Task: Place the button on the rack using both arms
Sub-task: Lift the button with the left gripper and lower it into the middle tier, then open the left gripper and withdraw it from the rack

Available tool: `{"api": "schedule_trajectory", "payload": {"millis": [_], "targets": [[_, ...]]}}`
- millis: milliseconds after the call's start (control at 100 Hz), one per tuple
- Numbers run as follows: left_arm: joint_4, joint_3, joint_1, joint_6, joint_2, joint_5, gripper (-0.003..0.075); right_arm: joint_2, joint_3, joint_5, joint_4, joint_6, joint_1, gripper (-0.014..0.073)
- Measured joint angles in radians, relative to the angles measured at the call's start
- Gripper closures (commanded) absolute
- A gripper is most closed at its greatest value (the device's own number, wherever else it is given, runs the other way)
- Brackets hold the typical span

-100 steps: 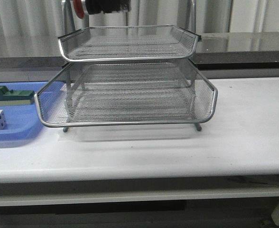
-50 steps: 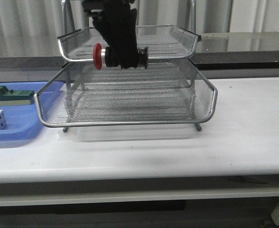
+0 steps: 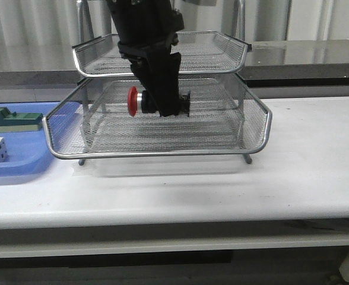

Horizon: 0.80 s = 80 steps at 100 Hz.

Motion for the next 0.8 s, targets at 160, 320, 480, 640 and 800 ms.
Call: {"api": "schedule_trajectory", "payload": {"millis": [160, 320, 480, 640, 800], "targets": [[0.000, 0.000, 0.000, 0.000, 0.010, -0.006, 0.0377, 0.000, 0.000, 0.000, 0.000, 0.000, 0.000, 0.0664], [0.002, 0.000, 0.000, 0.000, 0.010, -0.013, 0.0307, 0.000, 0.000, 0.000, 0.000, 0.000, 0.000, 0.0664], [0.002, 0.000, 0.000, 0.000, 0.010, -0.018, 0.0307, 0.000, 0.000, 0.000, 0.000, 0.000, 0.000, 0.0664], [0.002, 0.000, 0.000, 0.000, 0.010, -0.016, 0.0311, 0.000, 0.000, 0.000, 0.000, 0.000, 0.000, 0.0664], [0.002, 0.000, 0.000, -0.021, -0.019, 0.019, 0.0311, 0.000, 0.000, 0.000, 0.000, 0.000, 0.000, 0.0664]]}}
